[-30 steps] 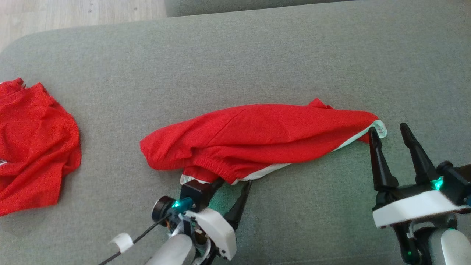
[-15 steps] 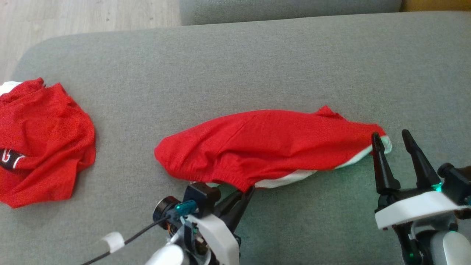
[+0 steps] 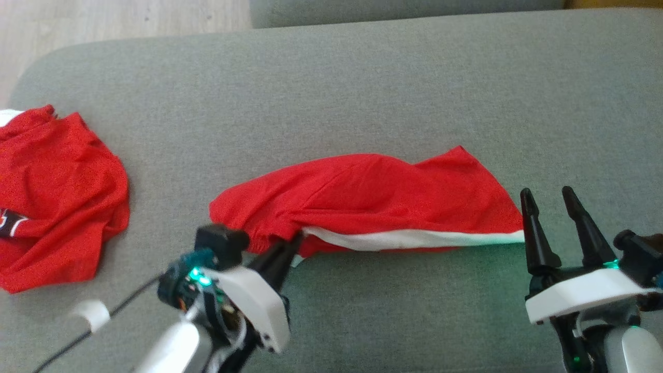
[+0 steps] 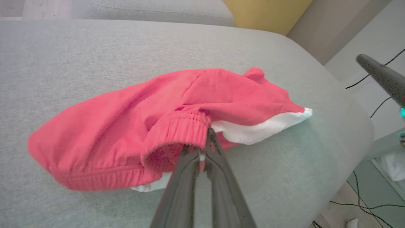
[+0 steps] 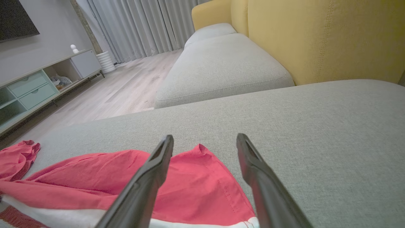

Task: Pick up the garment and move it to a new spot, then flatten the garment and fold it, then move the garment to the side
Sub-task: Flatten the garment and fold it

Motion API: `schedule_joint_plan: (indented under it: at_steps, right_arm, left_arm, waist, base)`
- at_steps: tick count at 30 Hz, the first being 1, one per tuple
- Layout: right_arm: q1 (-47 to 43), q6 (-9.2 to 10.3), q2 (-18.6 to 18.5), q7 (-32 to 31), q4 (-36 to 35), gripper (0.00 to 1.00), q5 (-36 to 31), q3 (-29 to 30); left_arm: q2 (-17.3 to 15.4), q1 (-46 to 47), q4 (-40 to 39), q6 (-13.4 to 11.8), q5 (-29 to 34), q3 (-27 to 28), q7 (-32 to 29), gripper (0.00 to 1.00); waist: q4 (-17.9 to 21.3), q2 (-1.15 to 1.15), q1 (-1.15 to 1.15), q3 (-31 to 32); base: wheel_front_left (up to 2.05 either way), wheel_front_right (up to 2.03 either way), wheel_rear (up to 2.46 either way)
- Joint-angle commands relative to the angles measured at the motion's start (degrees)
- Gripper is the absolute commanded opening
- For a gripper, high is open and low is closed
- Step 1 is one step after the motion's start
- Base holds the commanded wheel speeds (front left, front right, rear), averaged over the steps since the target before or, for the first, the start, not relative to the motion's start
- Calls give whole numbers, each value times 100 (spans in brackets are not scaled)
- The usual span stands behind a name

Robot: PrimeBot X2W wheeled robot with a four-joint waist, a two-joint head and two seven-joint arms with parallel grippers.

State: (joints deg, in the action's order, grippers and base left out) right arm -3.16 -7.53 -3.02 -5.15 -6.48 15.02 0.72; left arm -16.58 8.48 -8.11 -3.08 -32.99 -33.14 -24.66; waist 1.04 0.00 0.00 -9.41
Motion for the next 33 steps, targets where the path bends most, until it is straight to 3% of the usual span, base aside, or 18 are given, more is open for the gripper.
schedule_joint_plan:
  at_steps: [1,7,14,15,17,24,28,33]
  right_arm:
    - [128,4,-20,-6,-180,100,44,-125]
    - [244,4,-15,-38,-155,100,69,-139]
    - [335,4,-11,-65,-111,100,109,-175]
    - [341,4,-11,-66,-108,100,114,-170]
    - [350,4,-10,-64,-102,100,115,-167]
    - [364,4,-15,-80,-124,100,92,-128]
    - [364,4,-40,-107,-161,100,68,-130]
    - [401,4,-88,-127,-275,100,0,-99]
  left_arm:
    - [-93,424,-62,-25,-21,304,-19,0]
    - [22,1001,894,42,-373,725,66,0]
    - [127,1686,2304,272,-421,984,618,0]
    - [158,1722,2443,297,-432,997,696,15]
    - [202,1749,2679,337,-408,978,839,100]
    - [359,1491,2970,181,-253,1048,1684,100]
    - [335,1167,2849,-128,-15,1159,2371,100]
    - [190,848,2488,-571,570,1310,3646,100]
  waist:
    - [38,0,0,-53]
    - [134,0,0,-222]
    - [213,0,0,-371]
    - [211,0,0,-382]
    - [206,0,0,-394]
    - [88,0,0,-343]
    - [1,0,0,-277]
    - [-123,0,0,-222]
  base:
    - [0,0,0]
    - [0,0,0]
    - [0,0,0]
    - [0,0,0]
    - [0,0,0]
    - [0,0,0]
    - [0,0,0]
    - [0,0,0]
